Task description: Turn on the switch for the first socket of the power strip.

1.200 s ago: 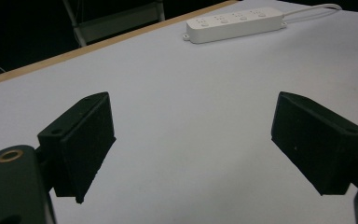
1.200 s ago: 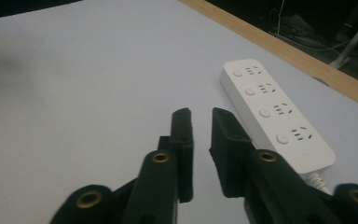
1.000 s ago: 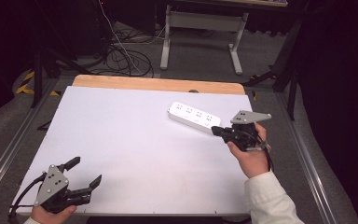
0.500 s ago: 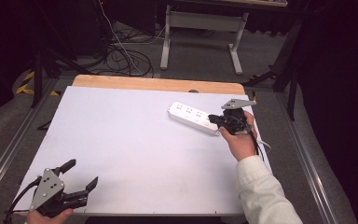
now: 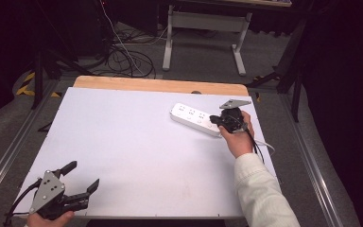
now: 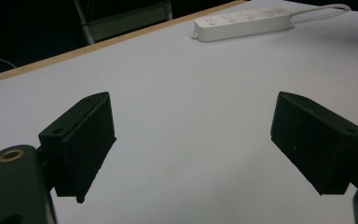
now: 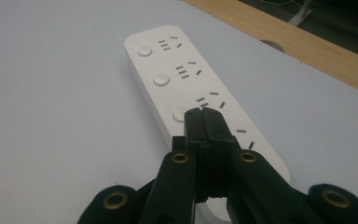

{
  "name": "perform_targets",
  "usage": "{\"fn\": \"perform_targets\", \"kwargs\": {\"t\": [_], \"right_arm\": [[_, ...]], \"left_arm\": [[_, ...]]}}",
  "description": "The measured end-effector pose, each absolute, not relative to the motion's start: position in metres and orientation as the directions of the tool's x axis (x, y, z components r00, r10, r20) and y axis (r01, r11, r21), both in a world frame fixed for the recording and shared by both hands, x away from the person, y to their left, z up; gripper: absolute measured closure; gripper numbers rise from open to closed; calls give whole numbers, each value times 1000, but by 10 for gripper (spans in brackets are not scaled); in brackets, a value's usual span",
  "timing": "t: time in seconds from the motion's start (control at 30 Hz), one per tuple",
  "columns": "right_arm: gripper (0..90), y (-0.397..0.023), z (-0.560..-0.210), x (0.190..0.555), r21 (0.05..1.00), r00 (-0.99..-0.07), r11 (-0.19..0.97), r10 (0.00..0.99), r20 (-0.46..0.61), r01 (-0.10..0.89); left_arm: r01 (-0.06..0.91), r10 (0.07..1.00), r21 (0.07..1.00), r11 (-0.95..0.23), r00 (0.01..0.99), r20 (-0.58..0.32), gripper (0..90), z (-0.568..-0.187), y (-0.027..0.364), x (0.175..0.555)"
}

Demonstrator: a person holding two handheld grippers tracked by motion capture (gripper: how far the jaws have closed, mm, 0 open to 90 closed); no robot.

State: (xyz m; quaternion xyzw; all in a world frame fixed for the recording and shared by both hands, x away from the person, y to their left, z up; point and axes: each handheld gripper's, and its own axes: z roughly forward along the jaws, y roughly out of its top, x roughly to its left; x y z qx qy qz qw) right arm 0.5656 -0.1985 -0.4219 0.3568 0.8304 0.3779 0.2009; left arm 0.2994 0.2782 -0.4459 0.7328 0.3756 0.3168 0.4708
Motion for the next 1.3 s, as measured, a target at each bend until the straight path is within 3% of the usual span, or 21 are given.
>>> {"fn": "perform_targets", "kwargs": {"t": [0.37,1.3], "right_arm": [[900,-199,-439,577,760,-638,430,770,-26,487],[900,-192,-453,581,728,-630,466,774,-59,504]], "left_arm": [[252,847,928,-275,521,110,142,-446,278,300],[258,847,929,-266,523,98,143,-447,277,301]]}}
